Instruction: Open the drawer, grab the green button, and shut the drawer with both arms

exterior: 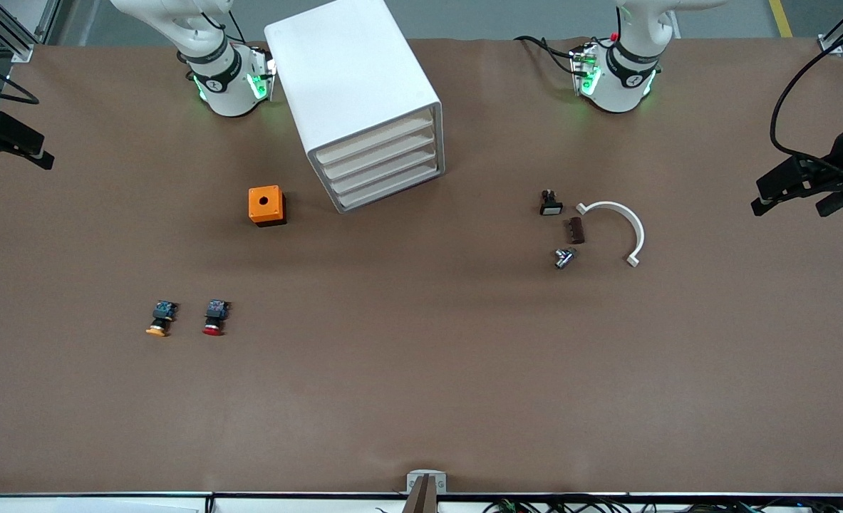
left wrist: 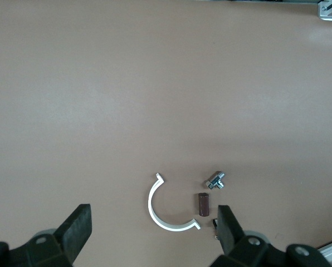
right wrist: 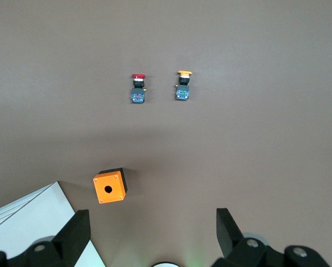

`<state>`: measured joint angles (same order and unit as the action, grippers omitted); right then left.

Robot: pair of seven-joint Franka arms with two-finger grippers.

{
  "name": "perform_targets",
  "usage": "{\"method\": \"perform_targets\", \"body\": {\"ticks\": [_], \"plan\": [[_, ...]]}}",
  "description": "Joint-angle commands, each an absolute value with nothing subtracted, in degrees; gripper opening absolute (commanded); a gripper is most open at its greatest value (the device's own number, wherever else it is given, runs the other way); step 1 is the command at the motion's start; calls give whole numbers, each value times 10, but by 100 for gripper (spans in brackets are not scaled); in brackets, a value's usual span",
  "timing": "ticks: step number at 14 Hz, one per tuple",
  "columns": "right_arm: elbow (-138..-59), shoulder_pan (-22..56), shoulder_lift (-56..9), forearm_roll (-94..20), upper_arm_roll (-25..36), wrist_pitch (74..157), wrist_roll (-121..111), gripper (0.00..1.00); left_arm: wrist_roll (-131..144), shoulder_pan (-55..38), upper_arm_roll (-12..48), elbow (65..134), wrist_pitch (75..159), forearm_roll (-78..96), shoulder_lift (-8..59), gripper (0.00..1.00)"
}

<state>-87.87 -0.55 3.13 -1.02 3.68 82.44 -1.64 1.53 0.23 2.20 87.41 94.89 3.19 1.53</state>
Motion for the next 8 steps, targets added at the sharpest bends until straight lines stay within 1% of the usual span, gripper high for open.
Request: {"method": "perform_targets", "body": {"ticks": [1,5,7,8], "plan": [[-898,-14,48,-14,36,833,-18,100,25,1,25,868,939,16,13,99],[-904,-25,51,-14,36,838,-18,100,25,5,24,869,939,18,17,99],[-907,-30,51,-14,36,839,-18,100,28,5,20,878,922,17,22,99],[-908,-31,51,-14,36,839,-18,100,28,4,20,877,922,16,41,99]]}}
